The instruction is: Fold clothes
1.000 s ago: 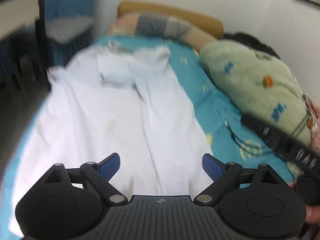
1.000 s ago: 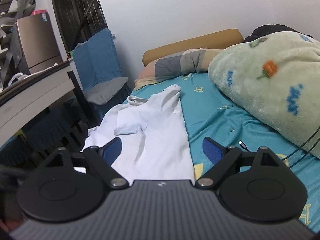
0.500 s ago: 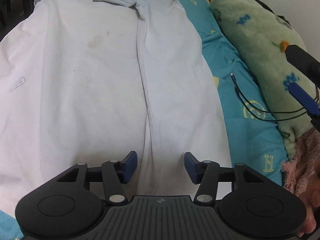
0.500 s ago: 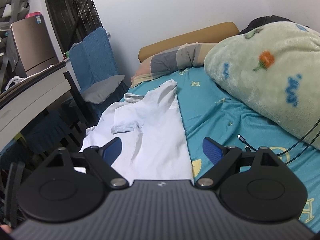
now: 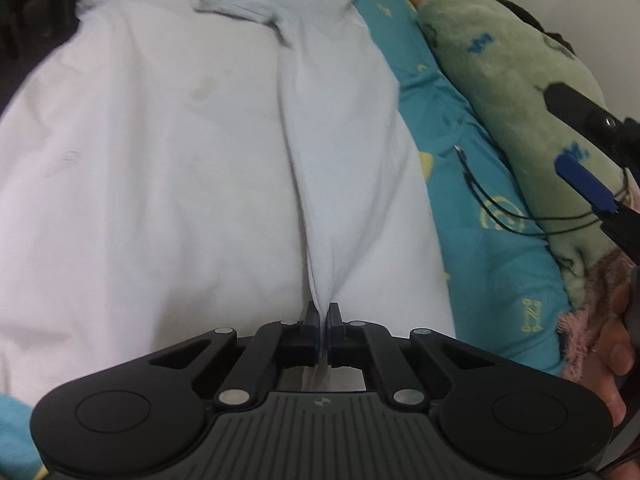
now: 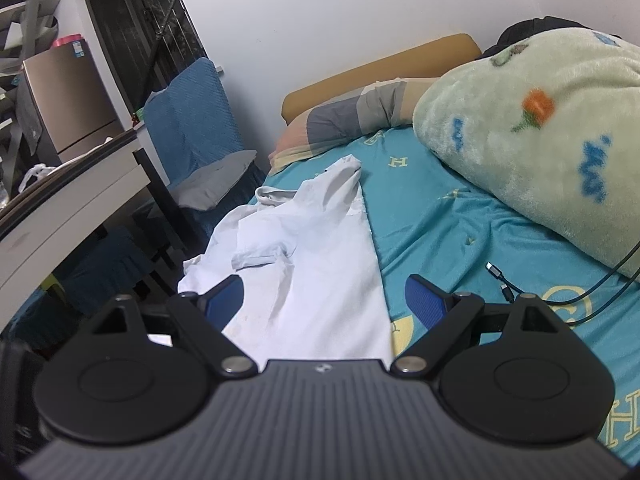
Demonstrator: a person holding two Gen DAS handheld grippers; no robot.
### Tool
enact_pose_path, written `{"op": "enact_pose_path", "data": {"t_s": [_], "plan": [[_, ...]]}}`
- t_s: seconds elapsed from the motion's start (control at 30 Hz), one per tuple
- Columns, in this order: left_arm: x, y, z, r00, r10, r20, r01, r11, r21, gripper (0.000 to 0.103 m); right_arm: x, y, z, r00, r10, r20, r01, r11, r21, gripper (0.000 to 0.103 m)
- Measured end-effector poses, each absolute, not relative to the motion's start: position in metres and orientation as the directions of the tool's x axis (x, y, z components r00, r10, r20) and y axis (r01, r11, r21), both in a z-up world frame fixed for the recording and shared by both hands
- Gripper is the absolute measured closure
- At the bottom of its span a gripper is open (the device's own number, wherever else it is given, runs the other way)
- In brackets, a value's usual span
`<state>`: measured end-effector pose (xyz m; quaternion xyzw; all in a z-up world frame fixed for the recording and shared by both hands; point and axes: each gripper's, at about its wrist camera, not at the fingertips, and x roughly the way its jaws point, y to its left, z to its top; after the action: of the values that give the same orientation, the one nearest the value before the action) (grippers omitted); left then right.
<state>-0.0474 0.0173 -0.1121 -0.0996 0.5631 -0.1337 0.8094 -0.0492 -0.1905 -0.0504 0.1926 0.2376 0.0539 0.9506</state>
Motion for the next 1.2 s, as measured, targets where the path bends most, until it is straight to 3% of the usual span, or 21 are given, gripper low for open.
{"op": "enact_pose_path", "data": {"t_s": [0.1,0.17,0.23,0.33,0.4,0.63,0.8,0.97,1.2], "plan": [[-0.047,0.016,-0.109,0.338,-0.317,-0.886,0.103,0.948,-0.300,0.098,-0.048,-0.189,-0.049,0.878,0.202,-0.434,-0.018,0.919,0.393,0.014],[-0.046,0.012,-0.103,0.351,-0.310,-0.884,0.118,0.951,-0.287,0.090,-0.048,-0.188,-0.047,0.877,0.213,-0.430,-0.027,0.916,0.399,0.014],[-0.045,0.004,-0.091,0.378,-0.281,-0.882,0.144,0.959,-0.244,0.056,-0.049,-0.187,-0.045,0.881,0.212,-0.424,-0.031,0.918,0.395,0.014],[-0.044,-0.003,-0.062,0.473,-0.240,-0.848,0.161,0.970,-0.184,0.024,-0.053,-0.186,-0.041,0.889,0.203,-0.411,-0.034,0.924,0.381,0.014],[-0.037,-0.006,-0.041,0.533,-0.206,-0.820,0.152,0.977,-0.147,0.015,-0.057,-0.187,-0.039,0.896,0.191,-0.402,-0.030,0.927,0.373,0.014],[-0.016,0.014,0.017,0.678,-0.197,-0.708,0.133,0.980,-0.145,0.007,-0.038,-0.195,-0.027,0.893,0.168,-0.417,-0.022,0.943,0.332,0.014],[-0.018,0.063,0.011,0.704,-0.177,-0.688,0.101,0.983,-0.151,0.006,0.025,-0.157,-0.012,0.826,0.262,-0.498,-0.152,0.956,0.251,0.014],[-0.003,0.123,-0.004,0.711,-0.187,-0.678,0.012,0.967,-0.254,0.006,0.125,-0.059,-0.010,0.723,0.318,-0.613,-0.327,0.939,0.102,0.015],[0.029,0.192,-0.036,0.719,-0.117,-0.686,-0.158,0.932,-0.325,0.005,0.259,0.114,-0.051,0.595,0.415,-0.688,-0.537,0.842,0.044,0.015]]}}
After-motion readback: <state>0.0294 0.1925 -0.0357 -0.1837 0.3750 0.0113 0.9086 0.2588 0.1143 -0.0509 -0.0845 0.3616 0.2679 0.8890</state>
